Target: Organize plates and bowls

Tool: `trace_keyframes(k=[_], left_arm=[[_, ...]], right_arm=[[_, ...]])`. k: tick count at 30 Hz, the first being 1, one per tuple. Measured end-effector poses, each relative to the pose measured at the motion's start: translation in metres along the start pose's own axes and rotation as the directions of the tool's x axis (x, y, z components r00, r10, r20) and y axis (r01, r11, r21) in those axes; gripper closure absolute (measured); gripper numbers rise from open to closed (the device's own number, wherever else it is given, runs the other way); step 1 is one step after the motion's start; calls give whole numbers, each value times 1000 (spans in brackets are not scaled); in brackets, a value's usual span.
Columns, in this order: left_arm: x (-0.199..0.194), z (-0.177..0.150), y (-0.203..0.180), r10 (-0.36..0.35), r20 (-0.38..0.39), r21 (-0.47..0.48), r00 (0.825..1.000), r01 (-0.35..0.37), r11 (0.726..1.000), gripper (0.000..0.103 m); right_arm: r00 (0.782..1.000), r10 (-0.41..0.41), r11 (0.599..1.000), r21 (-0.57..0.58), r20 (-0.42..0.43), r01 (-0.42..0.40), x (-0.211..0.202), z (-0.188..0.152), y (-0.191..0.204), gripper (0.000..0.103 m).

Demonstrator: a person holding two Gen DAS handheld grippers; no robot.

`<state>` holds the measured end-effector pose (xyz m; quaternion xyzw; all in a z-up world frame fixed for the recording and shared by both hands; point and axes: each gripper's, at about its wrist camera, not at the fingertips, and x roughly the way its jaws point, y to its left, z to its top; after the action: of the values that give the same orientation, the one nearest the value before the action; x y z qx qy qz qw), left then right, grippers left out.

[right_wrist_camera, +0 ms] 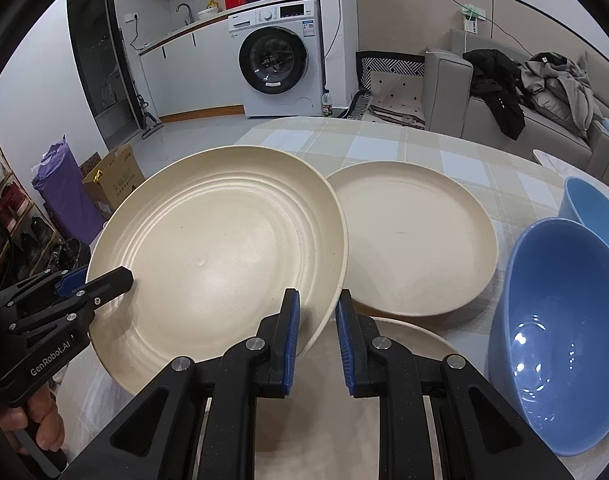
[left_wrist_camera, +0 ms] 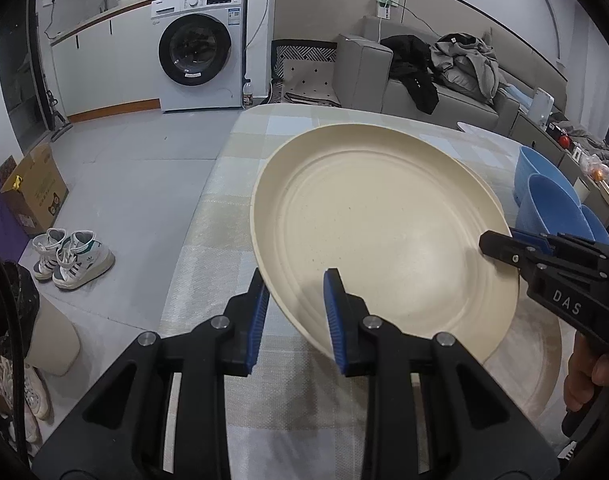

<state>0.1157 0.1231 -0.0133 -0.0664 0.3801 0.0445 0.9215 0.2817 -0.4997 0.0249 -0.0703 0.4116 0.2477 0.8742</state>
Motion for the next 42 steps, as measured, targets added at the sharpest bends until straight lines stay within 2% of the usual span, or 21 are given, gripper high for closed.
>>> trace_keyframes(k=[23,42], left_arm=[[-43,-3,-65,-63,7,123,998,62,990,78],[-61,-17,-101,-112,-49,234,993,120,965,78]], right_arm=[[998,-58,996,72,28,56,-53,-22,-29,84],[996,-92,984,155,12,89,-88,-65,-46,83]])
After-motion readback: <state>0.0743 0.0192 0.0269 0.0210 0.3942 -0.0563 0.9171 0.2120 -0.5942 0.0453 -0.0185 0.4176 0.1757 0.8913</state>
